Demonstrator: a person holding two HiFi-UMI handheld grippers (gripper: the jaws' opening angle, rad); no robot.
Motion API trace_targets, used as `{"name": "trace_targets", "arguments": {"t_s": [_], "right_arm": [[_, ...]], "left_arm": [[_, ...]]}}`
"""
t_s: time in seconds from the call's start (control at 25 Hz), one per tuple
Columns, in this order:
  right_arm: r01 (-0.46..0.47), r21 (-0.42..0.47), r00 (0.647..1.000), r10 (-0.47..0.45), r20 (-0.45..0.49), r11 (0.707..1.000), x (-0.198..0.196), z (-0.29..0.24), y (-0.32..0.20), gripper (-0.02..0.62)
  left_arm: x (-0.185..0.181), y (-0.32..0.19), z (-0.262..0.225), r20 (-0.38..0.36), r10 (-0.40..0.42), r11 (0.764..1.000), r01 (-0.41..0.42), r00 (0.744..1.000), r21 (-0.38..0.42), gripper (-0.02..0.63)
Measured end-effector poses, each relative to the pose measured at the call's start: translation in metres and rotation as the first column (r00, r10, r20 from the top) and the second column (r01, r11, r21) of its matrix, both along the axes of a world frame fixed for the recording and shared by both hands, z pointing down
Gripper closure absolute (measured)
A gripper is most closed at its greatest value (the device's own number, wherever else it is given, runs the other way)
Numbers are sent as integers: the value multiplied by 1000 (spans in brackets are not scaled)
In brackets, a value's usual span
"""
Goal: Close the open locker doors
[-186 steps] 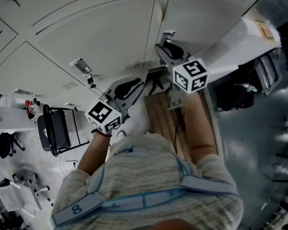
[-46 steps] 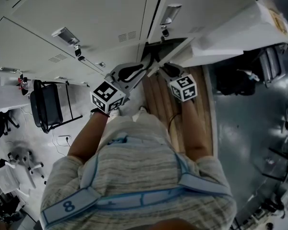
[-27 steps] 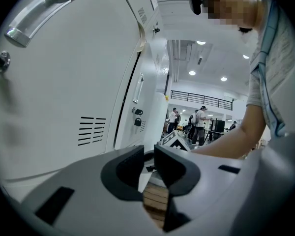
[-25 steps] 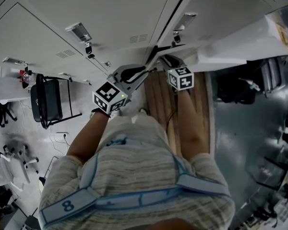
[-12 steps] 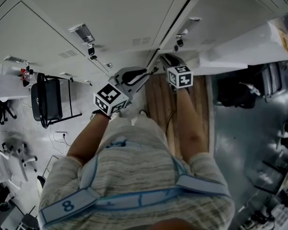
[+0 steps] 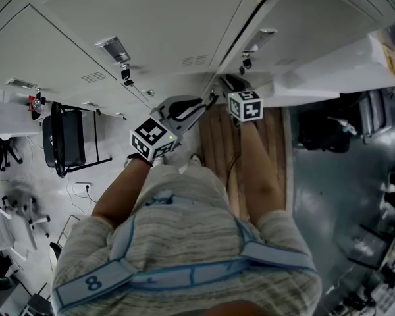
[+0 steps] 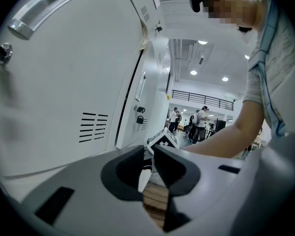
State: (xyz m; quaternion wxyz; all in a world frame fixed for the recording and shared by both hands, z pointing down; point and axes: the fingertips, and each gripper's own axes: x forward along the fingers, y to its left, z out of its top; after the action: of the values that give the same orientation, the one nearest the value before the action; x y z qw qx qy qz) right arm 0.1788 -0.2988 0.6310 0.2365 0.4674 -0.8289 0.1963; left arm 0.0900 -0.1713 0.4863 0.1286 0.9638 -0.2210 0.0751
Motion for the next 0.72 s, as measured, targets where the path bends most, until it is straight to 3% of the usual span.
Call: {"name": "trace_targets", "arguments": {"t_s": [0.72], "right_arm": [[-19,12,1000,19,1,1000,-2,-2,-10,494]], "left_arm": [[4,-5,4,6,10,1000,-10,1000,-7,545]]}}
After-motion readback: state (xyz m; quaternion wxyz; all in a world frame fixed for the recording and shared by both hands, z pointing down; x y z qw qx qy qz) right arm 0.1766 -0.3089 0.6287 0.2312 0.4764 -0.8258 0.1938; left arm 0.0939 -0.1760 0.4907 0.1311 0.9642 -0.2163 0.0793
